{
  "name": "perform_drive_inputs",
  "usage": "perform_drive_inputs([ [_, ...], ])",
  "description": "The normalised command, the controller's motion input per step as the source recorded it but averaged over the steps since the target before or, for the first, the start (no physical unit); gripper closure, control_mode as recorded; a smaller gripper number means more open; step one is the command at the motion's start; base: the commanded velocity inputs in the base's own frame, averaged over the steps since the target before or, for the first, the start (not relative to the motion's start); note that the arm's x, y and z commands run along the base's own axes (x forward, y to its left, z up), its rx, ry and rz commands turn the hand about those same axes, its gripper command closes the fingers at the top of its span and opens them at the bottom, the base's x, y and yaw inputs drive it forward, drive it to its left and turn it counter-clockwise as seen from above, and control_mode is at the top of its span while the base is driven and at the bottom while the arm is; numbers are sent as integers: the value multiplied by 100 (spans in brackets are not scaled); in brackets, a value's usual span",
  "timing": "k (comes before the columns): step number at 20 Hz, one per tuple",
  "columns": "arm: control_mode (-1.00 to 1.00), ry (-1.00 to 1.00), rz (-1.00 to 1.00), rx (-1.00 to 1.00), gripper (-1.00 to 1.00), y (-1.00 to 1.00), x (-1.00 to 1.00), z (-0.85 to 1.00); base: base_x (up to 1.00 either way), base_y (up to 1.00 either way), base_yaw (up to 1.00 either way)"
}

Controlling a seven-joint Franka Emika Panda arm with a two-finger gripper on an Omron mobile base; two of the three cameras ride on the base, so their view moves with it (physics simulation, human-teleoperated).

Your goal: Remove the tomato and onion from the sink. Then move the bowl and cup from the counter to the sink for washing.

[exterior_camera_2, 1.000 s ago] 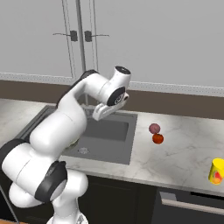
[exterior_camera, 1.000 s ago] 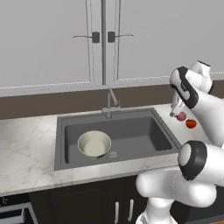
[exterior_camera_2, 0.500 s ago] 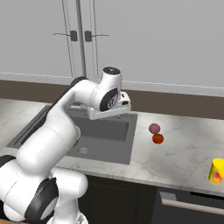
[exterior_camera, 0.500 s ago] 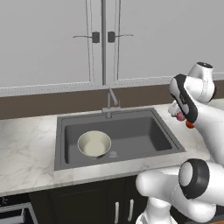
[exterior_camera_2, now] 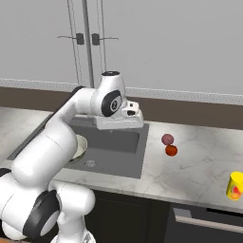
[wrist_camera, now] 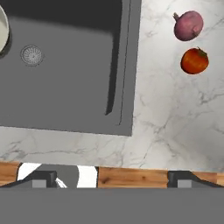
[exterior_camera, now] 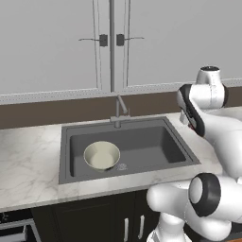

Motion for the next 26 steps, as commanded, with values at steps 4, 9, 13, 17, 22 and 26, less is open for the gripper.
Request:
perform_drive_inputs([
  [4,-100,20,-28,-2,-100,-27,-14,11,0,0,0],
  [9,-100,11,-25,-1,-100,-31,-17,7,0,0,0],
  [13,-100,6,-23,0,-100,-31,-16,10,0,0,0],
  [17,-100,9,-22,0,-100,-30,-15,6,0,0,0],
  [22,-100,4,-12,0,-100,-30,-20,3,0,0,0],
  [26,-100,6,-4,0,-100,-30,-16,0,0,0,0],
])
